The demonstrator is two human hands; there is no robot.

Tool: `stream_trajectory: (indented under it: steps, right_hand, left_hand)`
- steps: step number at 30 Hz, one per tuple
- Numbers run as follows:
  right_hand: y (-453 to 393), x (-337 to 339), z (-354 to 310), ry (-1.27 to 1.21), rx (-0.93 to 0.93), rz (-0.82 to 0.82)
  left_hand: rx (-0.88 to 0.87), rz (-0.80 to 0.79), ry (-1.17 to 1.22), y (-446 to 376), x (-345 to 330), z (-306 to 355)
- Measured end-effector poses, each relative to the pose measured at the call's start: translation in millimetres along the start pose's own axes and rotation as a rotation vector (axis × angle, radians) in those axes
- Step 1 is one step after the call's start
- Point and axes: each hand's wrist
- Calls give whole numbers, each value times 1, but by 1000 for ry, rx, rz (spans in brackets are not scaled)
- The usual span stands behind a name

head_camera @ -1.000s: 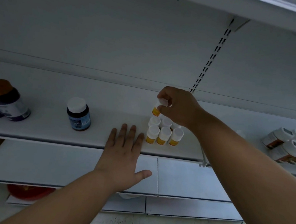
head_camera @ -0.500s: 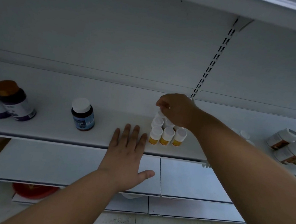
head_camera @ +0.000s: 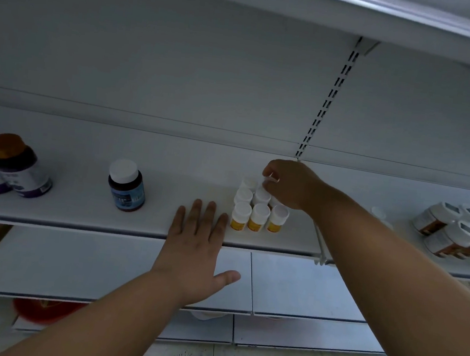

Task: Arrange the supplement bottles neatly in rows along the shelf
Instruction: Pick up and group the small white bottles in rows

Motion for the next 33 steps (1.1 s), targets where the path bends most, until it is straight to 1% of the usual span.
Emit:
stream_trajectory:
  steps: [2,4,7,9,10,12,15,18,19,21,23,24,25,30,33]
  right_hand:
    - [-1,-2,0,-3,-9,-25]
    - [1,-1,-2,-19,-8,8]
    - [12,8,-7,-80,51,180]
    - [27,17,-15,-164,108,299]
    - [36,21,-20,-222,129,329]
    - [54,26,-30,-423,143,328]
    - [81,26,-44,-846,108,226]
    - [100,24,-58,-1404,12,60]
    - [104,23,-61,-1567,-34,-5]
    - [108,22,-64,-1808,-98,-154]
    - [110,19,-62,-1995,-78,-346]
    - [110,18,-61,-2059,-56,-412]
    - [110,17,-60,-2096,-49,-444]
    - [111,12,-63,-2101,-42,-501]
    - [112,10,-60,-2104,-92,-561]
  left_hand:
    - [3,-6,-9,0,2,0]
    - [2,-18,-12,0,2,1]
    - [2,-27,-13,0,3,0]
    - [3,-21,-8,1,3,0]
    - [3,-20,-10,0,3,0]
    - [3,-18,-18,0,2,1]
    - [3,-8,-12,0,2,1]
    - [0,7,-1,0,1,1]
    - [1,15,2,0,0,0]
    - [6,35,11,0,-2,1]
    - [9,45,20,0,-4,1]
    - [13,59,30,0,-4,1]
    - [17,65,34,0,-4,1]
    - [10,51,28,0,-4,0]
    - [0,61,39,-2,-9,1]
Point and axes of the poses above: each hand's wrist, its own y-axis away from the middle knuckle, its own x-axis out of the back of the hand, z = x × y, and after that the axes turned 9 degrees about -y, right-handed
